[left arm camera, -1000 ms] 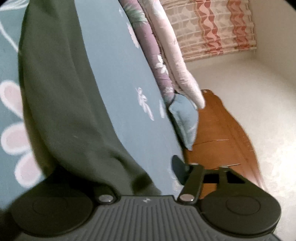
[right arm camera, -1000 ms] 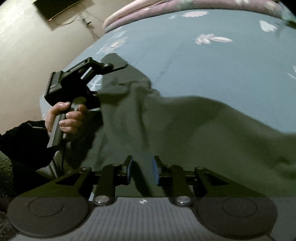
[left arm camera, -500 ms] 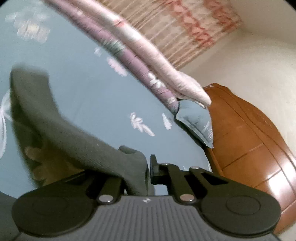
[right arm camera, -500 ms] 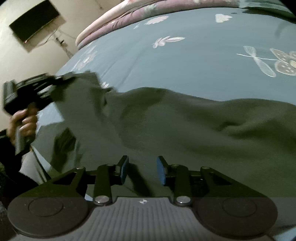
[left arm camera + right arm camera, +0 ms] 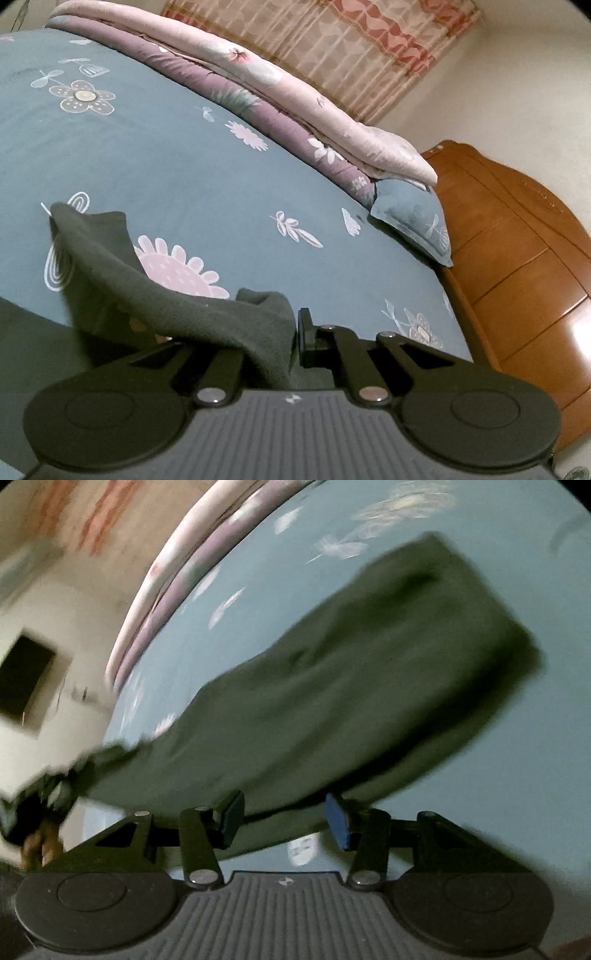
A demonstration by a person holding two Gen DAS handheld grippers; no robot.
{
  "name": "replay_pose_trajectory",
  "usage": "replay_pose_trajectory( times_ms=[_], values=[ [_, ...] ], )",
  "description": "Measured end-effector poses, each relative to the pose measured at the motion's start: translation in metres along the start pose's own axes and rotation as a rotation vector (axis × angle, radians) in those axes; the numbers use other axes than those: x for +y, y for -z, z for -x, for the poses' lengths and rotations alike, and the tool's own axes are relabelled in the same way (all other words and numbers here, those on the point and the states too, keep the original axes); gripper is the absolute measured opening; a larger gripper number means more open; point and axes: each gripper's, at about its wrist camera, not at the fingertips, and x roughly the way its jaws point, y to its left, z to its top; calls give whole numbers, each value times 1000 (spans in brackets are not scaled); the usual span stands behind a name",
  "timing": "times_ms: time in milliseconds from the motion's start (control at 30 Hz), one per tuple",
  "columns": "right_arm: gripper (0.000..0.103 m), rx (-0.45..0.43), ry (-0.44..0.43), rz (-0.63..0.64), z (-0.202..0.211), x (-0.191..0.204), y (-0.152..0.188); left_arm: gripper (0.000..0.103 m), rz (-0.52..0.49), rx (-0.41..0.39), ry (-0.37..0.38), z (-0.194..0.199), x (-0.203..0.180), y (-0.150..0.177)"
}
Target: Fold clothes
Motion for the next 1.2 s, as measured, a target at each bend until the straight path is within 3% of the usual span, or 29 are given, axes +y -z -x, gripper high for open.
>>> replay_pose_trajectory(
  times_ms=[267,300,400,467,800,967,1100,1133,1200],
  values=[
    [54,-240,77,-164,16,-42,-18,5,-8,19,-8,7,-1,5],
    [48,-263,87,-178,17,-46,-20,5,-9,25,-10,7,-1,5],
    [7,-290,128,-160,13,-47,-25,5,-16,37,-13,8,-1,7],
    [4,-297,144,-145,13,-44,-29,5,-23,45,-17,11,-1,7],
    [4,-256,261,-91,23,-39,-48,5,-39,149,-95,0,24,33],
    [7,-222,312,-74,13,-42,-47,5,-9,249,-124,-17,47,46],
    [25,-236,359,-124,34,-42,-46,10,2,311,-142,-11,56,43],
    [33,-248,400,-115,42,-38,-47,13,2,325,-149,-6,57,40],
    [35,-288,492,-63,57,-26,-50,17,-19,349,-172,7,55,32]
  ],
)
